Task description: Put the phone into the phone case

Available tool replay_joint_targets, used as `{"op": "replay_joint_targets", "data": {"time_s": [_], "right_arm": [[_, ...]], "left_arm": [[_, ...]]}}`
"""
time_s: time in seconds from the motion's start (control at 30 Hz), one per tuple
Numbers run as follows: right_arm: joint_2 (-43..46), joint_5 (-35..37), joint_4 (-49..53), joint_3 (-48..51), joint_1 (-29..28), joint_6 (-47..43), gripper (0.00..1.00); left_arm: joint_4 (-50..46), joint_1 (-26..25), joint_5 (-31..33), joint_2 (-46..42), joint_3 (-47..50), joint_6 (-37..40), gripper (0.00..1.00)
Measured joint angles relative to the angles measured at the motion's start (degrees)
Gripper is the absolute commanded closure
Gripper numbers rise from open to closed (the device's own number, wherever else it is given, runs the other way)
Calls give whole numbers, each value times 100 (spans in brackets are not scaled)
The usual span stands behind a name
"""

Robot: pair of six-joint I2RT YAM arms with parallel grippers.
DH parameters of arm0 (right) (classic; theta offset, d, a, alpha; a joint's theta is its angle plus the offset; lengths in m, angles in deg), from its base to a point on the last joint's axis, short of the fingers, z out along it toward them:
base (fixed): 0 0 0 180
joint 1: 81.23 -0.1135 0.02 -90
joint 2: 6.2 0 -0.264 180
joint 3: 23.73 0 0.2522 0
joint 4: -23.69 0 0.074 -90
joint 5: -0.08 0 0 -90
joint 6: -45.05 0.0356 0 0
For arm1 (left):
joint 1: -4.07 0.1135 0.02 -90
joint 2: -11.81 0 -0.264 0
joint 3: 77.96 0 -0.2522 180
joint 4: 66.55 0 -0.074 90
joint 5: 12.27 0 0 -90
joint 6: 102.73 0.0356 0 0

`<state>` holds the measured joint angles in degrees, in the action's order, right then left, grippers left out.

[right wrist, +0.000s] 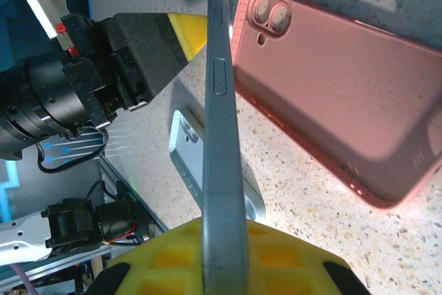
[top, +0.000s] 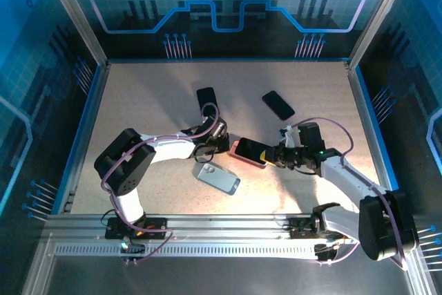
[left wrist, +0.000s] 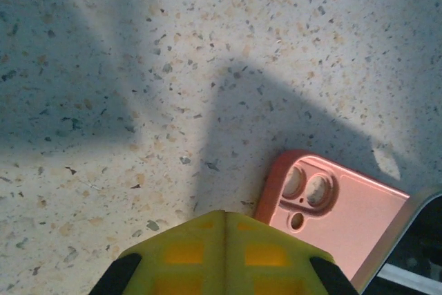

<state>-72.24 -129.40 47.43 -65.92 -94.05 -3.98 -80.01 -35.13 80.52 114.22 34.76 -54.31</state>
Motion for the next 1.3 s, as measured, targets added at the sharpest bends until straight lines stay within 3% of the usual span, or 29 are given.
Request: {"op": "replay_joint_targets", "data": {"time_s": [1.3], "right_arm": [[-1322, -496, -1484, 326, 0, 455, 100]], "left_arm": [[125, 0, -22, 201, 0, -2, 100]]}}
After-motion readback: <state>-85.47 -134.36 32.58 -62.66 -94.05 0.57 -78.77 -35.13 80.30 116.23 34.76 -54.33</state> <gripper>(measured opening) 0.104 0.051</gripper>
